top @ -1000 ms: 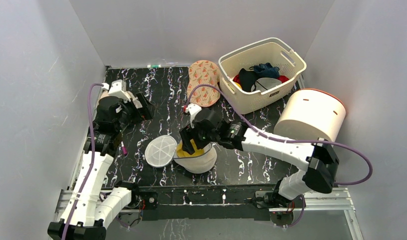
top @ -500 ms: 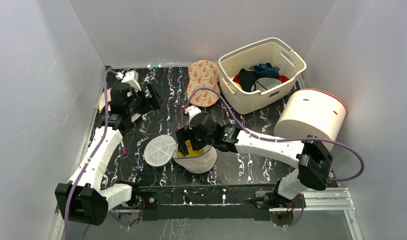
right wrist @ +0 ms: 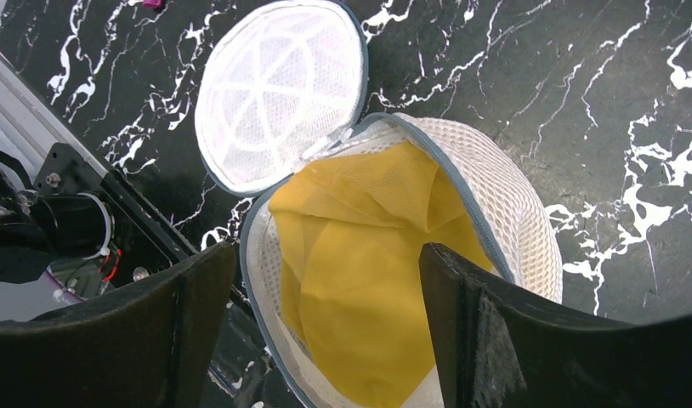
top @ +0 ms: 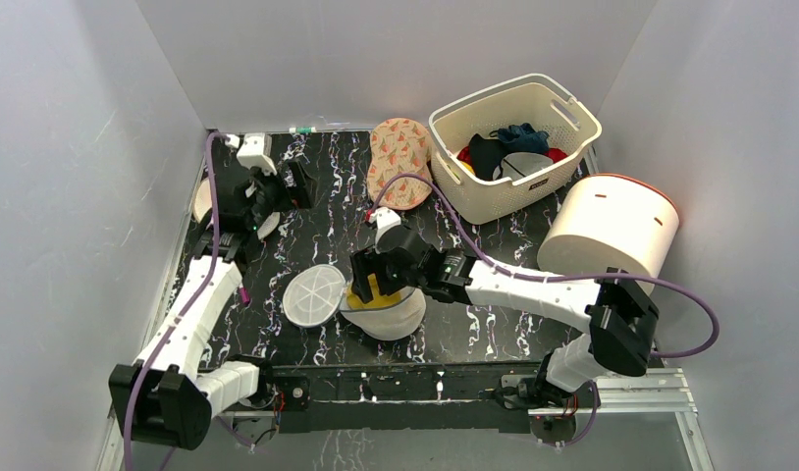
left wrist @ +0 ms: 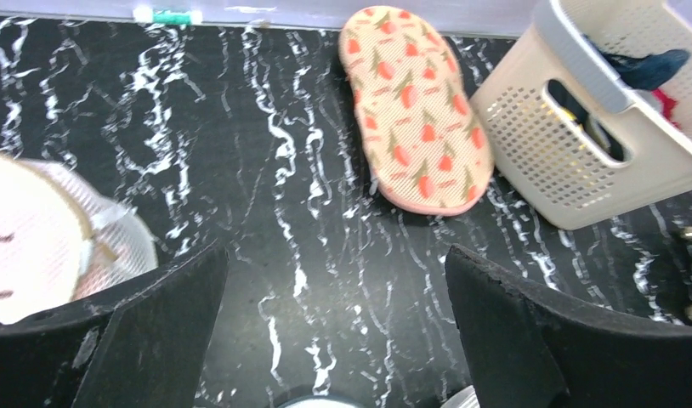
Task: Unzip the laundry bag and remove the bra
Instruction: Pick up the bra from the laundry bag.
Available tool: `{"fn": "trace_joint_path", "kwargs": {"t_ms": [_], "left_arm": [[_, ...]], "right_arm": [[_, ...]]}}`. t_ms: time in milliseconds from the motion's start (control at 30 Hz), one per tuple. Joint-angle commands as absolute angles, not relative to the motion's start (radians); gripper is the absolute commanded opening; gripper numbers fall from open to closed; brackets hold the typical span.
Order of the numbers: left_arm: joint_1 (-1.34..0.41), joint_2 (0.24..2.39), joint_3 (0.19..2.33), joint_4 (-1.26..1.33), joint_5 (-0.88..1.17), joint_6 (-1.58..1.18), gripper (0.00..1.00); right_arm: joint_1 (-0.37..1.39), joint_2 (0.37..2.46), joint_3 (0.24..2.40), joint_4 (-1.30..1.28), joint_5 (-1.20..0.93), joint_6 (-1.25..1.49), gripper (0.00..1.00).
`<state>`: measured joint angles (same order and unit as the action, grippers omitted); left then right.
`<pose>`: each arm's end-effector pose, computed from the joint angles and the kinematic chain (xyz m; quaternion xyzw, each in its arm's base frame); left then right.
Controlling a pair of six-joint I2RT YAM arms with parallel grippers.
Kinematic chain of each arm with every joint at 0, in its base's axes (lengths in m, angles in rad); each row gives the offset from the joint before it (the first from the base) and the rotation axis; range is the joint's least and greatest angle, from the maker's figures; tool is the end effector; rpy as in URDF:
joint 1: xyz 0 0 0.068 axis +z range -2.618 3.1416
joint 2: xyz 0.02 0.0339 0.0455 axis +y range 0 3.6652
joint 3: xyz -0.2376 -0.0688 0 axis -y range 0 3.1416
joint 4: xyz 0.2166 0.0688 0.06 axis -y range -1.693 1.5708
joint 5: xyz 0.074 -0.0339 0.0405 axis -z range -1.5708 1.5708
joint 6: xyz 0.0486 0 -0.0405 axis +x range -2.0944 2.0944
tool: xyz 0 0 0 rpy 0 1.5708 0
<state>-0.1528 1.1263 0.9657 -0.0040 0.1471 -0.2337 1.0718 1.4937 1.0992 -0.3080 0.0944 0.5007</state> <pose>0.2575 -0.0469 0.3326 0.0167 0.7621 -0.1789 0.6221 0.1563 0.2771 0.2435 -0.2362 0.8751 0.2671 0.3271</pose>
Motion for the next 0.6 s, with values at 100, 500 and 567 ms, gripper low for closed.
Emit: {"fn": "trace_joint_path", "kwargs": {"t_ms": [100,500,567], "left_arm": [[-0.176,0.982,0.831,0.066,0.005,-0.140,0.98],[-0.228,0.974,0.827,0.049,-0.032,-0.129,0.98],[-0.232,0.973,0.828,0.049,-0.034,-0.128,0.98]], "right_arm": [[1.088,1.497,1.098,-0.220,0.128,0.499,0.75],[1.147,1.724,1.303,-0.412,0.424,0.464,0.72],[1.160,1.728,1.305,-0.410,0.437,0.442,0.58]]}}
